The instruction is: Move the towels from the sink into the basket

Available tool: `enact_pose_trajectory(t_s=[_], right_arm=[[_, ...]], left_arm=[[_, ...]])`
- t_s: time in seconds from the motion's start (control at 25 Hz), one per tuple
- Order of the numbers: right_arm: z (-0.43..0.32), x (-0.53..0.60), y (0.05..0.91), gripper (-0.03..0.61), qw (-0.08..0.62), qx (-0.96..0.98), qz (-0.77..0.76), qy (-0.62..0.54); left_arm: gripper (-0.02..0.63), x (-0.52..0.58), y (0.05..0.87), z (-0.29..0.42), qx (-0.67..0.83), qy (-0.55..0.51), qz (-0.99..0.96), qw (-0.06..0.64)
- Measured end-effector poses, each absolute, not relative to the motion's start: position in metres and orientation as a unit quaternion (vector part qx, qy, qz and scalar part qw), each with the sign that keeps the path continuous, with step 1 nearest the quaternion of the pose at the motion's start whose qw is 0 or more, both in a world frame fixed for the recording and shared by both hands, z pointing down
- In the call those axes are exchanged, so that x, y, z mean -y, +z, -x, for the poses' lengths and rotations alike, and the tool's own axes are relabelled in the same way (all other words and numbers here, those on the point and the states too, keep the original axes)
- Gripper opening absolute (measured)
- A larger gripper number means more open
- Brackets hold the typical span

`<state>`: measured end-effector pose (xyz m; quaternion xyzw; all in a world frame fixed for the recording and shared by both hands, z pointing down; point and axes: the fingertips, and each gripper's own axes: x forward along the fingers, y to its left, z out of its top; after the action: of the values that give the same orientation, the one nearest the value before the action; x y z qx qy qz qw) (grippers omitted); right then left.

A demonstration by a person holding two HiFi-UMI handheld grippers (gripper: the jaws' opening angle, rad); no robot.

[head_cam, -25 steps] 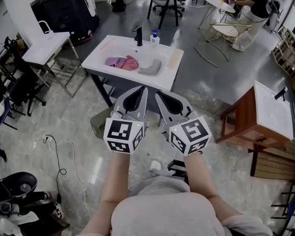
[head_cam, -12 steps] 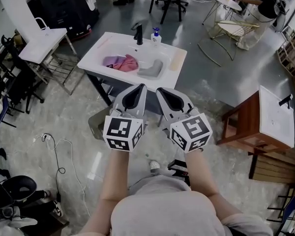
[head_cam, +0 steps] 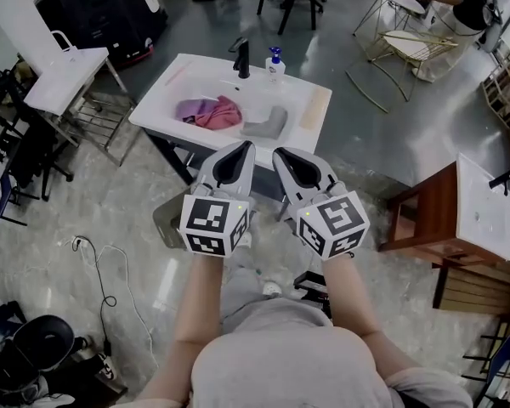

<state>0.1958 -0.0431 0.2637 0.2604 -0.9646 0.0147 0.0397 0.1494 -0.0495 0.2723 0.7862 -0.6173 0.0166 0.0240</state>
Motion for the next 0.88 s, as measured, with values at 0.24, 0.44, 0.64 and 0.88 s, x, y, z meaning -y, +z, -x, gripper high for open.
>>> enact_pose_trajectory(t_s=[0.24, 0.44, 0.64, 0.88], right_arm=[[-0.174, 0.090, 0.278, 0.018, 0.047, 0.959, -0.278, 0.027], [-0.158, 0.130, 0.292, 0.018, 0.052, 0.953, -0.295, 0.044], [-0.142, 0.167, 0.304, 0.018, 0.052, 0.946, -0.314, 0.058], [-0.125, 0.204, 0.314, 0.018, 0.057, 0.936, -0.339, 0.076]], left_arm=[[0.006, 0.098, 0.288, -0.123, 0.608, 0.023, -0.792, 0.037], [0.006, 0.137, 0.305, -0.107, 0.589, 0.034, -0.806, 0.053], [0.046, 0.173, 0.325, -0.093, 0.562, 0.042, -0.822, 0.079], [0.094, 0.214, 0.342, -0.078, 0.530, 0.049, -0.840, 0.104]])
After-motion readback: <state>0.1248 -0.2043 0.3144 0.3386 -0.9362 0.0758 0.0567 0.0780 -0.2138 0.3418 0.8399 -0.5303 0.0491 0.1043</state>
